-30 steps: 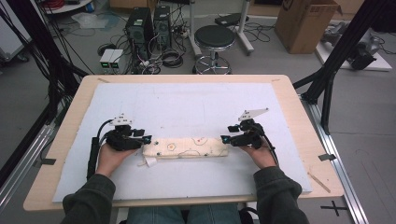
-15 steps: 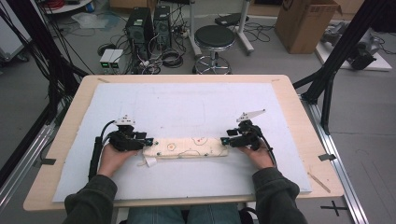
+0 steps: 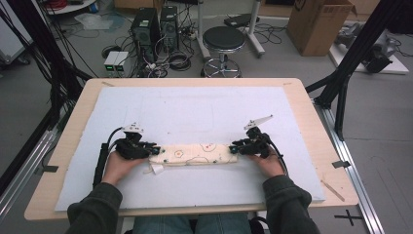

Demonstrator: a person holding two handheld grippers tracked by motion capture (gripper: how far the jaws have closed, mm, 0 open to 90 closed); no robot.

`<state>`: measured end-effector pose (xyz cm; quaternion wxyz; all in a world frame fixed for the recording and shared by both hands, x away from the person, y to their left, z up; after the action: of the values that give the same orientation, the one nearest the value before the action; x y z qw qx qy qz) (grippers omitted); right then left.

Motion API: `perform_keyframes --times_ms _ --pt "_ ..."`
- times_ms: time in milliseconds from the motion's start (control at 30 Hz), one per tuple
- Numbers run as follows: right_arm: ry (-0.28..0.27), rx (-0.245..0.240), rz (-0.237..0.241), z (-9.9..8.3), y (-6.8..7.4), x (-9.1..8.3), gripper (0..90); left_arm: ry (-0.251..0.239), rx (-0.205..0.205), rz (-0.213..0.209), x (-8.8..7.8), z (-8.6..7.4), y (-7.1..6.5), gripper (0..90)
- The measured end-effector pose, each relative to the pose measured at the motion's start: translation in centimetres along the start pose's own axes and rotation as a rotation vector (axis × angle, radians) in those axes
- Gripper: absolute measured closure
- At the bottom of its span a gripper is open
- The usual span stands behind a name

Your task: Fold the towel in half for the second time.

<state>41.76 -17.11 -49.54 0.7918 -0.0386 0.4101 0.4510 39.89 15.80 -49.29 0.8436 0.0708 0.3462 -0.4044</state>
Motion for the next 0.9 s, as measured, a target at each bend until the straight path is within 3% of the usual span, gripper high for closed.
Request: perform_keyframes --times_ms 333,533,900 --pt "-0.007 0.0 0.04 0.0 0.4 -0.1 78.2 -0.019 0.028 0.004 -0.3 0.2 -0.5 79.9" --pt "-0.015 -0.026 0.026 0.3 0.9 -0.6 78.7 -0.051 0.043 0.022 -0.8 0.7 -0.7 80.5" --pt "-0.035 -0.042 0.018 1.1 1.1 -1.7 79.1 -0.066 0.059 0.042 -1.3 1.5 -0.9 81.2"
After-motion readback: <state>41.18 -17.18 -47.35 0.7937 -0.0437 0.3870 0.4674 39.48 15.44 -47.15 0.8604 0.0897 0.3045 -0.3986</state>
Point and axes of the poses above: each handheld gripper's, and its own axes: x roughly forward along the jaws, z roughly out of its top, y roughly to its left, the point moved 8 cm from there along x, roughly forward along the jaws, and after that the axes turned 5 degrees about x, right-handed, at the moved point
